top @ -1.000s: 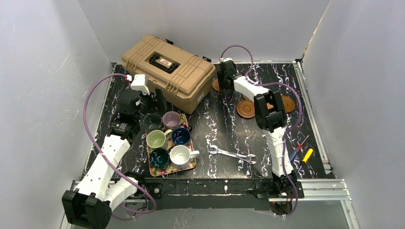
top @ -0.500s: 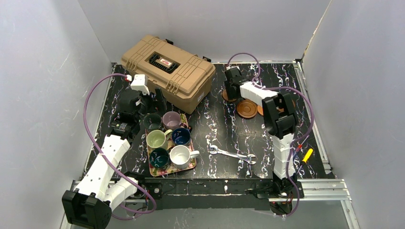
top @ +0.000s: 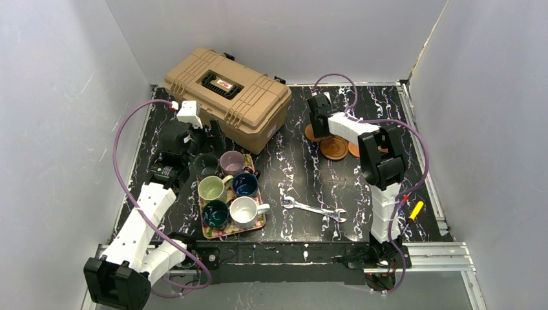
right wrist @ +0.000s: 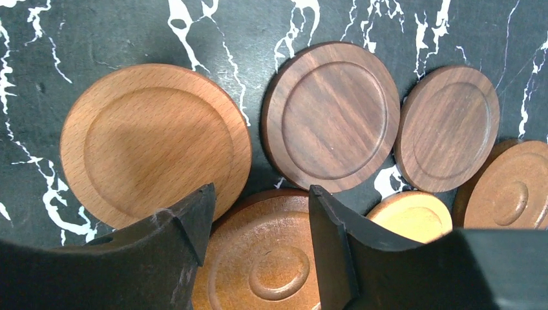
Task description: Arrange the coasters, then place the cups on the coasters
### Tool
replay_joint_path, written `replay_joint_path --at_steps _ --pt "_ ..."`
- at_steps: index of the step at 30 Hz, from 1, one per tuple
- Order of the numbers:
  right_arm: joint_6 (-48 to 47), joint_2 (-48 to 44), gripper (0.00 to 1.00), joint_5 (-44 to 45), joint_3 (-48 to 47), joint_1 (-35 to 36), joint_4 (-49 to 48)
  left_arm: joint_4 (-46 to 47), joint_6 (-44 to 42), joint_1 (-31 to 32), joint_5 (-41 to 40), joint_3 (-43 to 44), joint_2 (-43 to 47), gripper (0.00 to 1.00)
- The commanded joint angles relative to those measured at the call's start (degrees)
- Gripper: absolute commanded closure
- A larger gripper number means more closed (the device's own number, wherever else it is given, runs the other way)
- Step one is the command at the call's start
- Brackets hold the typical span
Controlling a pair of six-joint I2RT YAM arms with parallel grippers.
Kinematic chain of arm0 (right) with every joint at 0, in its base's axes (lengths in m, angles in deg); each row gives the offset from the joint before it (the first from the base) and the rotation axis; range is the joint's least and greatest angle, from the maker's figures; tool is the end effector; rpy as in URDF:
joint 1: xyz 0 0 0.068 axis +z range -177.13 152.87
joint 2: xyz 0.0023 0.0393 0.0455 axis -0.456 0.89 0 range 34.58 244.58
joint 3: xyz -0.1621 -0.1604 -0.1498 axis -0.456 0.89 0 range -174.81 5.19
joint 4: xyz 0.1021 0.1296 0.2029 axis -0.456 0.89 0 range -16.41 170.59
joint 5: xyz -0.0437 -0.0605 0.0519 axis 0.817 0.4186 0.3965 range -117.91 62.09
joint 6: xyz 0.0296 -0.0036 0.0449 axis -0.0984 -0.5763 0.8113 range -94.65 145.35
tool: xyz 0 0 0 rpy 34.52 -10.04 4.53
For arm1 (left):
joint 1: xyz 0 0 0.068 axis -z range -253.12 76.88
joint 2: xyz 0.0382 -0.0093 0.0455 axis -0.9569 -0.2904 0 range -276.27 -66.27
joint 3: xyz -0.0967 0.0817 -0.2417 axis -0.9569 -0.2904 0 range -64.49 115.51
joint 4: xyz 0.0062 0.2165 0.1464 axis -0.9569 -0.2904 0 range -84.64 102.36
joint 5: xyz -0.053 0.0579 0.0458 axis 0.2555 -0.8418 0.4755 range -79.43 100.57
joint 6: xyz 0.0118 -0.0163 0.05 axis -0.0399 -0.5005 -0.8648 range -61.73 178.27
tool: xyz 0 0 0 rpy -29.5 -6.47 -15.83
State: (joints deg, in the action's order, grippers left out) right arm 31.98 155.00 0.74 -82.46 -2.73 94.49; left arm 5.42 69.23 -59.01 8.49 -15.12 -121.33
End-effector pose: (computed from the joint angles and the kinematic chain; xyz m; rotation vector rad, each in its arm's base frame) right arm 0.4210 0.1722 0.1742 -0.1707 2.3824 -0.3767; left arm 0.2188 -0.0537 0.3414 0.0232 1.8000 -0.2807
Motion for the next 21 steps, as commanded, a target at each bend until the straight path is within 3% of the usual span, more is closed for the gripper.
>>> replay_joint_path --at_steps 1,21 --pt "0.9 -1.9 0.37 2.2 1.7 -1.4 3.2 -0.3 0.0 0.4 0.5 1.8 0.7 0.02" --pt "0.6 -3.2 0.36 -0.6 1.0 -2.9 3.7 -0.3 0.0 0.5 0.9 1.9 0.2 0.02"
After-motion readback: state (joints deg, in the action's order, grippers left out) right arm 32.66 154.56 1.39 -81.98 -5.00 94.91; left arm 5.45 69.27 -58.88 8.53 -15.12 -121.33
